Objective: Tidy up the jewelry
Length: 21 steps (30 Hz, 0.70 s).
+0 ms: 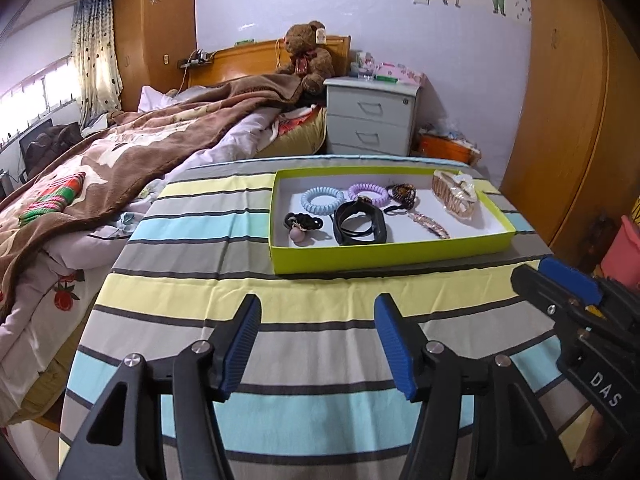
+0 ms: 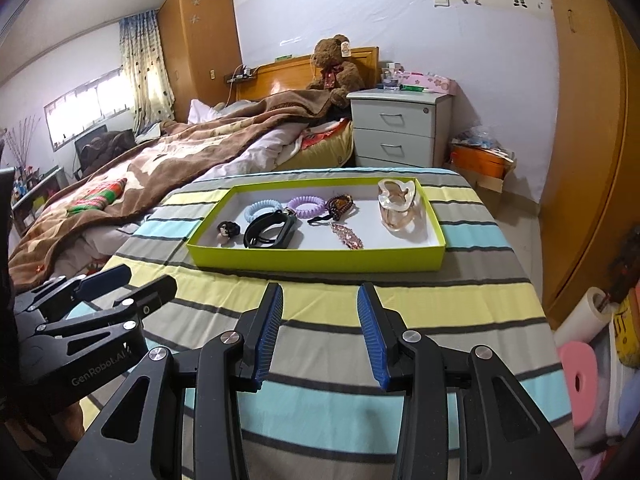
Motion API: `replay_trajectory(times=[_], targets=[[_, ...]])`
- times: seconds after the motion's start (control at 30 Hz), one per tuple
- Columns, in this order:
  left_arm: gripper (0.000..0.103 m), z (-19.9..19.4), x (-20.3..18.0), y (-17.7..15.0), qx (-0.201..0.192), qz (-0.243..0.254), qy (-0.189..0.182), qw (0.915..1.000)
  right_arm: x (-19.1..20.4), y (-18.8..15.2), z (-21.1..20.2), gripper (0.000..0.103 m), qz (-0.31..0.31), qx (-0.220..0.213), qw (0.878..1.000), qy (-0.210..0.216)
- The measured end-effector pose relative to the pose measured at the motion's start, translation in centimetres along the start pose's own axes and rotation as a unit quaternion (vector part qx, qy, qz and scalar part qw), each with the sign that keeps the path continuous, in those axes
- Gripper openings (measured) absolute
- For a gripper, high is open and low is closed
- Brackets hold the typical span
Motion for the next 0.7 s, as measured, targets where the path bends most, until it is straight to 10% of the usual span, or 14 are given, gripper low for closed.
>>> replay_trajectory(times=[0.7], targets=[[0.061, -2.0, -0.1, -1.5, -0.019, -0.006, 0.004, 0.9998, 1.0, -1.0, -1.3, 0.040, -0.002, -0.009, 1.000, 0.000]])
Point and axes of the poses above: each gripper's, at about its wrist camera, not at the fingertips, and z roughly the way its jaws point, x to its left, y to its top, the point moved 8 cm from there along z, roughly the way its jaws point, and after that the axes turned 3 degrees about x, right-handed, at the moved point
